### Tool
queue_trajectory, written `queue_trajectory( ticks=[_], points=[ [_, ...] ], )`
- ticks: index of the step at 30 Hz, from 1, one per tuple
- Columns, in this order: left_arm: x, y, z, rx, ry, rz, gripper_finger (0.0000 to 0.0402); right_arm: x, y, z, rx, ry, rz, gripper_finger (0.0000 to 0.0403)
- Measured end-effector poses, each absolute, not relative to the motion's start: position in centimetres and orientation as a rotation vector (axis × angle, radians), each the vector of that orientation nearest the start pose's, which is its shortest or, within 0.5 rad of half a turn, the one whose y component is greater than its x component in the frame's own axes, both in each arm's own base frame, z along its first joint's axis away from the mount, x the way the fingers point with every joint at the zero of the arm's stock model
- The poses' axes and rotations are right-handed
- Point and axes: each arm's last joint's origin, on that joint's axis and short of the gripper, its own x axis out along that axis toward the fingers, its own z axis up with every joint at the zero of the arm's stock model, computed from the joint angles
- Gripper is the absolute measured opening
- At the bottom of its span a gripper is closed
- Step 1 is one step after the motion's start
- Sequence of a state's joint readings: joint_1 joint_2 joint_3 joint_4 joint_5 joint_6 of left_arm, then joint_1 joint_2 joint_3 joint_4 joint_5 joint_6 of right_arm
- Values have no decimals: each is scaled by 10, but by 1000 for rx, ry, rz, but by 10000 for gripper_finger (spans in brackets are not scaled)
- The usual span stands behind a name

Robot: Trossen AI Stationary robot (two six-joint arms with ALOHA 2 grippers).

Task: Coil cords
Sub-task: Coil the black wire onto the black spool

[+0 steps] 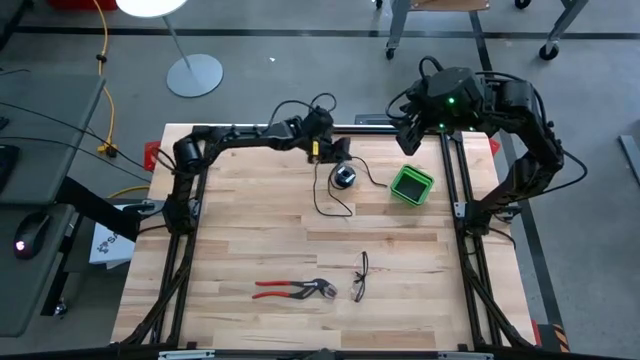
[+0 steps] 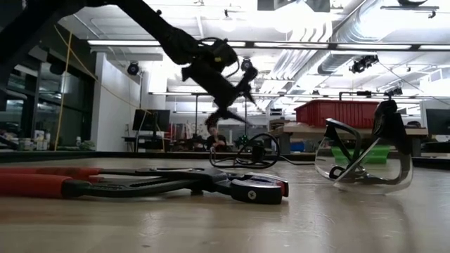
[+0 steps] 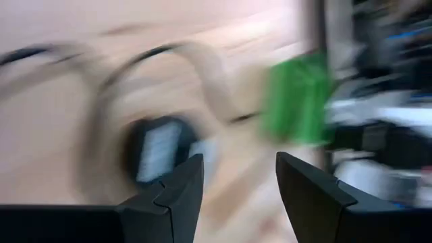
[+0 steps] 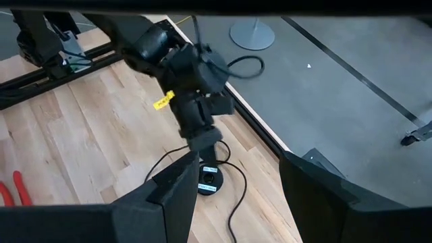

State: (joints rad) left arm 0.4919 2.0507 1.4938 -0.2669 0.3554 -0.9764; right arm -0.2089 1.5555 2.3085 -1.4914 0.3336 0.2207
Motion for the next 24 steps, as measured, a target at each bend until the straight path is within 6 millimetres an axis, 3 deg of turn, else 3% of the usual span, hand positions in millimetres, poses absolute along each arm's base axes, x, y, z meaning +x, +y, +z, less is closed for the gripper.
queue_trajectory(
  ticks=[3, 5, 14, 24],
  points=[
    [383, 197, 176, -1192, 812, 638, 177, 217, -56, 515, 158, 685, -597, 199],
    [382, 197, 178, -1173, 813, 674, 177, 218, -56, 515, 158, 678, -597, 199],
    [405, 192, 165, -1297, 687, 609, 177, 220, -56, 518, 177, 636, -600, 199],
    [412, 180, 141, -1374, 759, 619, 177, 220, -56, 518, 179, 634, -601, 199]
  ],
)
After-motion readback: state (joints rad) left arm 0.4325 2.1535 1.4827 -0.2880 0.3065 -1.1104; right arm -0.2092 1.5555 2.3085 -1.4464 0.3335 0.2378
